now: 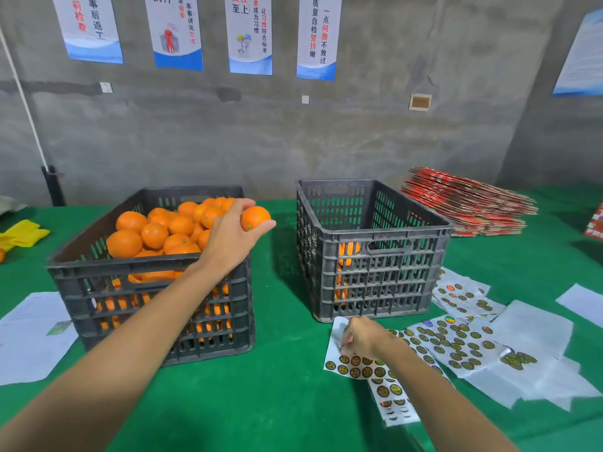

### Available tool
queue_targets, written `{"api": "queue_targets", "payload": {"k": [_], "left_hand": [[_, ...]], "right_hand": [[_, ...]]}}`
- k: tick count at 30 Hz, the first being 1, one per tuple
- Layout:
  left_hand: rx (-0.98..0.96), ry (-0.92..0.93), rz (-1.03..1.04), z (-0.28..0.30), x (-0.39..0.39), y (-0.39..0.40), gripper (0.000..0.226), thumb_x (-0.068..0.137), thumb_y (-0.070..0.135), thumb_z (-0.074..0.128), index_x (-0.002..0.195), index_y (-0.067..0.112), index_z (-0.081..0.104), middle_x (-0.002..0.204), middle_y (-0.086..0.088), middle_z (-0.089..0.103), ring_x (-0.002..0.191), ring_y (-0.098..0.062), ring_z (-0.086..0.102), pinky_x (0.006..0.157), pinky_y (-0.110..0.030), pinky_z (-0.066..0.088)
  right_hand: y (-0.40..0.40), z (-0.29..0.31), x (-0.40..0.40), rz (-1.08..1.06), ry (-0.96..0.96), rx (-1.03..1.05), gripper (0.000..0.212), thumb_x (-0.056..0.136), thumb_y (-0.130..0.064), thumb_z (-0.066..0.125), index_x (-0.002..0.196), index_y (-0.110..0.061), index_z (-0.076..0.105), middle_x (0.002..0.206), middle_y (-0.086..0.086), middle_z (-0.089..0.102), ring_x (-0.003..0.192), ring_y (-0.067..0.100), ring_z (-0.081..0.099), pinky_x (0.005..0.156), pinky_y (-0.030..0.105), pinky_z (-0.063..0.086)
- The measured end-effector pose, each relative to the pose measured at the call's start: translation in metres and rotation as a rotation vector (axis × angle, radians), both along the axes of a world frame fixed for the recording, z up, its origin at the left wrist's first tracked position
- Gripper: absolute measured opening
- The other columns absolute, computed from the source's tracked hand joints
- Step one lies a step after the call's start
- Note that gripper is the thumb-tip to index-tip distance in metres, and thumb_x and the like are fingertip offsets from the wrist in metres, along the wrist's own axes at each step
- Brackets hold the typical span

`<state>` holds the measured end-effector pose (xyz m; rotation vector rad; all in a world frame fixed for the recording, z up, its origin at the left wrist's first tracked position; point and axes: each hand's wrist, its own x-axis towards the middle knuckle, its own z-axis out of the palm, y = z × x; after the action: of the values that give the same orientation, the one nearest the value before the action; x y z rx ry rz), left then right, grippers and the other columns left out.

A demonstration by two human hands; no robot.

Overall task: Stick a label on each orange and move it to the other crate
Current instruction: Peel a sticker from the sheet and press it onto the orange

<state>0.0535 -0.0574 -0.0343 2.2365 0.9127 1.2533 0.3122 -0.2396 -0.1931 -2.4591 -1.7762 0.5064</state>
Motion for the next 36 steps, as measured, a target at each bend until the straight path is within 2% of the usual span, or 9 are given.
{"api": "queue_targets", "payload": {"k": [9, 14, 19, 23, 26, 29, 31, 34, 36], "left_hand": [[-0.041, -0.100, 0.020, -0.003, -0.003, 0.005, 0.067, 0.087, 0.054, 0.076, 0.139, 0.020, 0.052, 0.137, -0.001, 0.060, 0.112, -0.009, 0.053, 0.090, -0.030, 0.045], [-0.086, -0.122, -0.022, -0.002, -0.004, 0.005, 0.066, 0.086, 0.056, 0.075, 0.138, 0.020, 0.052, 0.136, 0.002, 0.059, 0.115, -0.010, 0.053, 0.092, -0.029, 0.045], [-0.106, -0.156, -0.032, -0.002, -0.004, 0.005, 0.064, 0.086, 0.057, 0.075, 0.135, 0.021, 0.053, 0.125, 0.010, 0.057, 0.111, -0.010, 0.055, 0.087, -0.024, 0.044], [-0.117, -0.167, -0.039, -0.003, -0.004, 0.007, 0.064, 0.086, 0.059, 0.074, 0.133, 0.022, 0.053, 0.125, 0.010, 0.056, 0.114, -0.011, 0.055, 0.090, -0.026, 0.046], [-0.176, -0.186, -0.091, -0.001, -0.003, 0.007, 0.056, 0.087, 0.058, 0.071, 0.127, 0.023, 0.053, 0.127, 0.004, 0.060, 0.116, -0.014, 0.061, 0.092, -0.034, 0.055], [-0.315, -0.251, -0.233, 0.006, -0.004, 0.004, 0.054, 0.086, 0.056, 0.068, 0.123, 0.018, 0.055, 0.124, -0.006, 0.063, 0.108, -0.016, 0.069, 0.074, -0.031, 0.064], [-0.366, -0.261, -0.306, 0.009, -0.005, 0.003, 0.046, 0.093, 0.045, 0.066, 0.127, 0.015, 0.057, 0.123, 0.000, 0.060, 0.116, -0.019, 0.065, 0.071, -0.029, 0.063], [-0.361, -0.220, -0.383, 0.014, -0.008, 0.002, 0.038, 0.103, 0.035, 0.058, 0.138, 0.020, 0.061, 0.135, 0.003, 0.053, 0.119, -0.018, 0.061, 0.073, -0.029, 0.063], [-0.389, -0.200, -0.426, 0.018, -0.009, 0.000, 0.032, 0.106, 0.033, 0.054, 0.136, 0.028, 0.063, 0.142, 0.002, 0.050, 0.118, -0.021, 0.063, 0.076, -0.031, 0.063]], "right_hand": [[-0.002, 0.005, -0.005, 0.012, -0.100, -0.019, 0.020, 0.097, -0.023, 0.062, 0.106, -0.013, 0.077, 0.116, 0.009, 0.072, 0.106, 0.028, 0.065, 0.096, 0.041, 0.053], [-0.006, 0.007, -0.008, 0.041, -0.168, -0.013, 0.023, 0.098, -0.021, 0.055, 0.104, -0.013, 0.075, 0.111, 0.008, 0.073, 0.101, 0.028, 0.067, 0.091, 0.040, 0.055], [-0.008, 0.004, -0.008, 0.122, -0.253, 0.036, 0.013, 0.096, -0.028, 0.064, 0.103, -0.022, 0.073, 0.111, 0.003, 0.071, 0.101, 0.027, 0.066, 0.087, 0.036, 0.053], [-0.011, -0.003, -0.010, 0.134, -0.259, 0.073, 0.013, 0.094, -0.018, 0.058, 0.101, -0.023, 0.068, 0.106, 0.003, 0.071, 0.095, 0.027, 0.065, 0.080, 0.034, 0.051], [-0.008, -0.003, -0.007, -0.033, -0.023, 0.208, 0.013, 0.097, -0.013, 0.057, 0.103, -0.019, 0.068, 0.102, 0.002, 0.071, 0.091, 0.021, 0.066, 0.079, 0.031, 0.054], [0.000, 0.014, -0.010, -0.156, 0.375, 0.435, 0.016, 0.102, -0.010, 0.057, 0.089, -0.014, 0.066, 0.090, 0.004, 0.071, 0.087, 0.022, 0.070, 0.081, 0.033, 0.059], [0.011, 0.036, -0.020, -0.167, 0.601, 0.604, 0.014, 0.101, -0.011, 0.061, 0.089, -0.009, 0.068, 0.086, 0.006, 0.072, 0.081, 0.021, 0.070, 0.083, 0.040, 0.059], [0.031, 0.083, -0.047, -0.123, 0.839, 0.813, 0.008, 0.096, -0.019, 0.070, 0.094, -0.013, 0.075, 0.088, 0.000, 0.075, 0.078, 0.017, 0.069, 0.072, 0.031, 0.060], [0.043, 0.117, -0.068, -0.064, 0.968, 0.898, 0.007, 0.094, -0.022, 0.073, 0.093, -0.017, 0.079, 0.092, -0.001, 0.076, 0.077, 0.014, 0.068, 0.072, 0.030, 0.061]]}}
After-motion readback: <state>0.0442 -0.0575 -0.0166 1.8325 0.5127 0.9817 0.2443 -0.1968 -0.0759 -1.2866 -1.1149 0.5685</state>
